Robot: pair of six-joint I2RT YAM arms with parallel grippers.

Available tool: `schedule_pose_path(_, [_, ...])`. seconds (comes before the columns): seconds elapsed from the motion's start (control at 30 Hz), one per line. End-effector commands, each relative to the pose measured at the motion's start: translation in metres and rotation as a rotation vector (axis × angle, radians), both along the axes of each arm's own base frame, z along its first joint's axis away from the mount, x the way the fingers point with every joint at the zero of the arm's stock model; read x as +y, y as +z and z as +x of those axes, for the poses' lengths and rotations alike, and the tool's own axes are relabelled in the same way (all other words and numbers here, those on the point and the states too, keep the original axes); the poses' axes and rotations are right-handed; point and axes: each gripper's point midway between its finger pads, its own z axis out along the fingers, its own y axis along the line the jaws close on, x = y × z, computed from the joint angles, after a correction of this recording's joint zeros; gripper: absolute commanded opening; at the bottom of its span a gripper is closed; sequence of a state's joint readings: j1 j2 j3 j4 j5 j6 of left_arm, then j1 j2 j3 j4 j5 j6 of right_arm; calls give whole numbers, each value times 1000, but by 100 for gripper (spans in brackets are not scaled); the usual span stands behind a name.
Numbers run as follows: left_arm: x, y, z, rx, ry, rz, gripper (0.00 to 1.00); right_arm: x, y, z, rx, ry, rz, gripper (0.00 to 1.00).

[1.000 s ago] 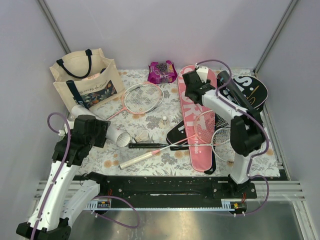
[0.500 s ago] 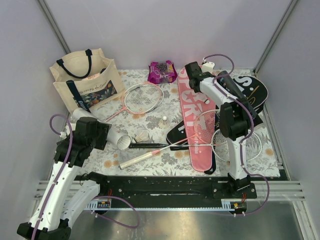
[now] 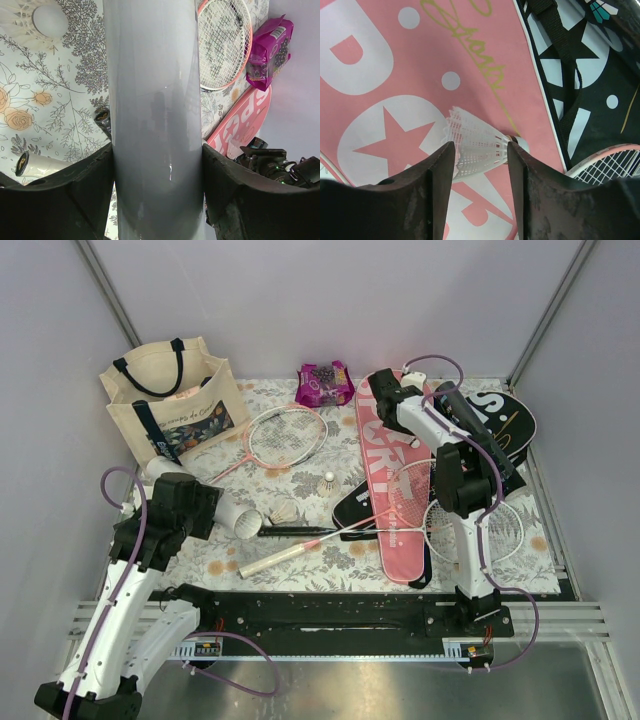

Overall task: Pack up the badminton gear
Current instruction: Pick up the shuttlecock from the racket bag, then place the shuttlecock at the shuttle tube.

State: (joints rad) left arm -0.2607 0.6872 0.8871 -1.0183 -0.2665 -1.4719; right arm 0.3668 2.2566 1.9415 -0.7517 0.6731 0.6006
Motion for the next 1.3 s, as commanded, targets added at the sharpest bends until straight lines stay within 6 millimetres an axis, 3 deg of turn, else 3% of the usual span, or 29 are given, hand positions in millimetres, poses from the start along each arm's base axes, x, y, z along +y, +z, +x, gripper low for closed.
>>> schedule_pose_path(0.0, [1, 25, 15, -105, 23, -11, 5, -6, 22, -4, -26, -8, 3, 49])
schedule_pose_path(0.27, [1, 25, 15, -104, 24, -16, 6, -14, 52, -35, -72, 36, 30, 10])
schedule_pose_path(0.4, [2, 24, 16, -101, 31, -9, 6, -6, 73, -46, -130, 120, 94, 0])
schedule_pose_path(0.5, [2, 29, 17, -113, 39, -16, 5, 19, 91, -53, -182, 267, 200, 0])
schedule_pose_path(0.63, [-2, 33, 20, -111, 38, -40, 5, 48, 126, -81, -307, 502, 339, 0])
schedule_pose_path(0.7, [-6, 31, 21, -94, 29, -57, 5, 74, 147, -108, -394, 671, 471, 0])
schedule_pose_path(0.77, [-9, 29, 23, -79, 27, -72, 5, 99, 182, -136, -544, 851, 594, 0])
schedule_pose_path(0.8, [-10, 28, 24, -74, 26, -78, 5, 112, 211, -153, -662, 951, 643, 0])
schedule_pose_path(0.9, [-14, 26, 25, -58, 27, -101, 5, 136, 248, -215, -862, 1180, 694, 0])
schedule_pose_path(1.07, [-16, 28, 25, -52, 40, -128, 5, 186, 267, -295, -948, 1470, 705, 0])
schedule_pose_path(1.17, [-17, 27, 24, -45, 44, -135, 5, 213, 281, -331, -1000, 1570, 774, 0])
schedule_pose_path(1.27, [-19, 27, 23, -36, 37, -144, 5, 241, 286, -351, -1009, 1635, 780, 0])
